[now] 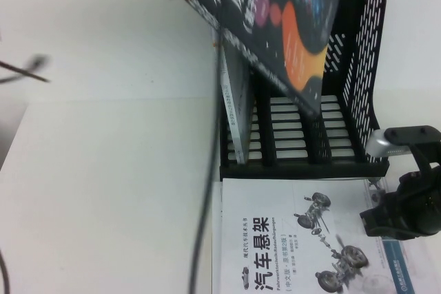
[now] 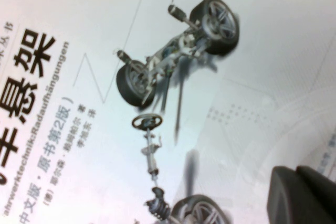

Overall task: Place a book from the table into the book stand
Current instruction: Place the book on the book shelf

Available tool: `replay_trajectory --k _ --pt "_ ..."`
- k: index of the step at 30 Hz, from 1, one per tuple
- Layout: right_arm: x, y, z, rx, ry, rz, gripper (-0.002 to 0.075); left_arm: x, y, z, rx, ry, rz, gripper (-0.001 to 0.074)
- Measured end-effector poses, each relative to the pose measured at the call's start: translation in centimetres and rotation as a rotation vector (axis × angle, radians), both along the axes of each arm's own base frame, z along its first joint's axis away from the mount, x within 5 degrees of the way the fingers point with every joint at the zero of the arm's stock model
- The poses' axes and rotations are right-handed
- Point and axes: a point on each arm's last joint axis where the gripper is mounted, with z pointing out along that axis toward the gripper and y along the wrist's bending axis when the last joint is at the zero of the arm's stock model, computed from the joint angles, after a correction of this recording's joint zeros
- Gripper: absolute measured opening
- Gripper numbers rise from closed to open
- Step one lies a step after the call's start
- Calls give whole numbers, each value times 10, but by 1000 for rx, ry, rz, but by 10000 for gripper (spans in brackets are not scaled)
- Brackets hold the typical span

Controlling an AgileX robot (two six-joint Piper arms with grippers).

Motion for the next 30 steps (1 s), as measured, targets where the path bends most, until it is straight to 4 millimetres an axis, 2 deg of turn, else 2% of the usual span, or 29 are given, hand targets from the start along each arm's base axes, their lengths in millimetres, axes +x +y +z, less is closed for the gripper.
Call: replay_trajectory --k 15,24,30 --pt "0 0 0 0 -1 -1 -3 57 -27 -67 88 102 103 108" --pt "2 0 -5 -6 10 -4 -3 69 -31 -85 104 134 115 108" --pt "8 3 -12 7 41 -21 -3 73 -46 -96 132 117 133 108"
